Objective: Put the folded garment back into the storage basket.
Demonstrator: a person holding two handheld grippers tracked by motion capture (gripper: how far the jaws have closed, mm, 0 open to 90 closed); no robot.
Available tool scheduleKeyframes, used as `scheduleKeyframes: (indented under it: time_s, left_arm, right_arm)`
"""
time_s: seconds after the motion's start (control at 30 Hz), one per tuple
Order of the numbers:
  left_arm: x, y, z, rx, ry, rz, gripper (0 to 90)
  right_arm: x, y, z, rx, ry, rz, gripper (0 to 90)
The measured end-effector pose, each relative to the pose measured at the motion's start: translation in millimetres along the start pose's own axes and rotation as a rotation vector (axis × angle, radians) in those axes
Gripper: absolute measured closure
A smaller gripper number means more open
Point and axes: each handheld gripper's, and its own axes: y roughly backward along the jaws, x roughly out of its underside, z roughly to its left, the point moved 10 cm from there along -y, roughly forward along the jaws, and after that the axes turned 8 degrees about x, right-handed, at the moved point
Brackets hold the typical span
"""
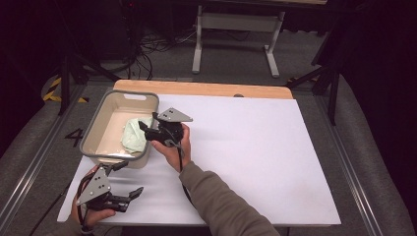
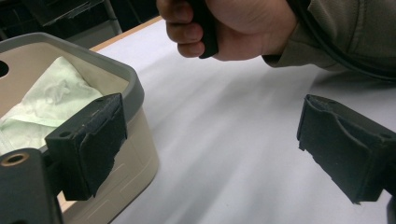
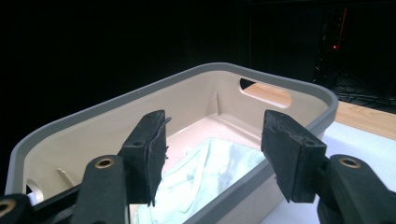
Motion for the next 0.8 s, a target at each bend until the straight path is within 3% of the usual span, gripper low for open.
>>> scheduleKeyframes:
  time_s: [0.8]
  left_arm:
    - [2.1,-1.3,0.1,-0.005,-0.007,0.020,9.6]
  right_arm:
    - [-19.9,31.1,-15.1,0.027,0.072,-0.043,39.5]
